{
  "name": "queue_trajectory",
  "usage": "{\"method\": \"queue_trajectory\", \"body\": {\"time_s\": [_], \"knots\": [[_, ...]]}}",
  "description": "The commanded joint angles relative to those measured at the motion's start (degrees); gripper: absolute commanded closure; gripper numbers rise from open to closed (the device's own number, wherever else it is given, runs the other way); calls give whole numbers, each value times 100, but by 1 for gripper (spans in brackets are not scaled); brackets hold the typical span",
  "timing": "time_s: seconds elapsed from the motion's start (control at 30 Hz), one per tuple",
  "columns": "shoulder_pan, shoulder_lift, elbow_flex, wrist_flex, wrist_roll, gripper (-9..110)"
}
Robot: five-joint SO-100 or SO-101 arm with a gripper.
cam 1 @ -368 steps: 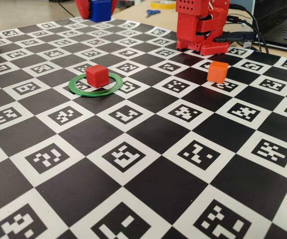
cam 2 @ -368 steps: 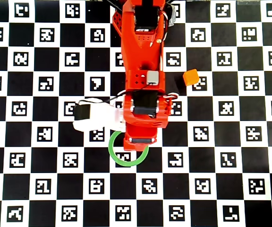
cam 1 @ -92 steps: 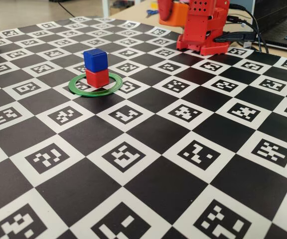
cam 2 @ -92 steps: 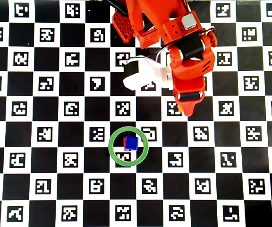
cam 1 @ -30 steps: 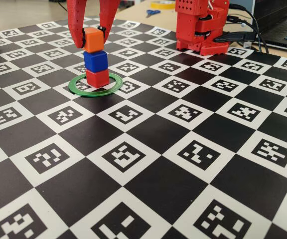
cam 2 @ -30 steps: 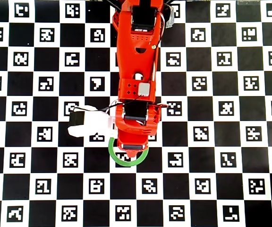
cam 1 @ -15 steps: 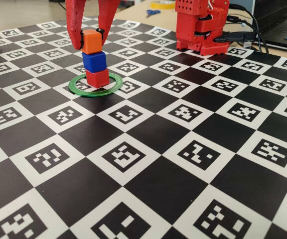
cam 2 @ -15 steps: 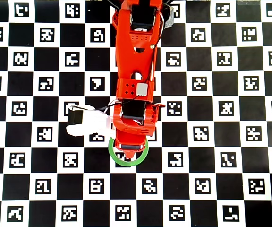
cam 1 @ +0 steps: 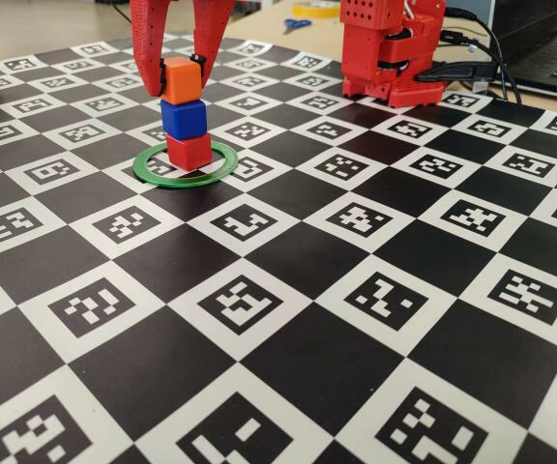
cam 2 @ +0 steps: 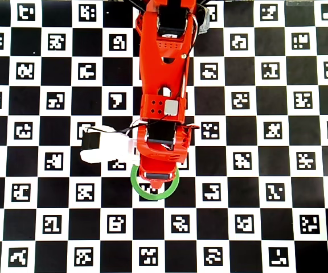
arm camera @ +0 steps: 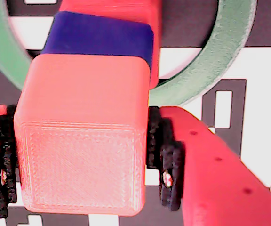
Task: Grab the red cube then put it in the green circle then put the blue cube on top and finally the orange cube on top
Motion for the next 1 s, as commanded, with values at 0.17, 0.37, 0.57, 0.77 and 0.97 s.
{"method": "queue_trajectory", "body": {"time_s": [0.17,0.37,0.57,0.77,0.97], "knots": [[-62,352,-396,176,79,85],[-79,360,-413,229,97,67],[-88,387,-457,272,123,58],[-97,431,-888,677,229,54],[-158,791,-1485,1248,325,54]]}}
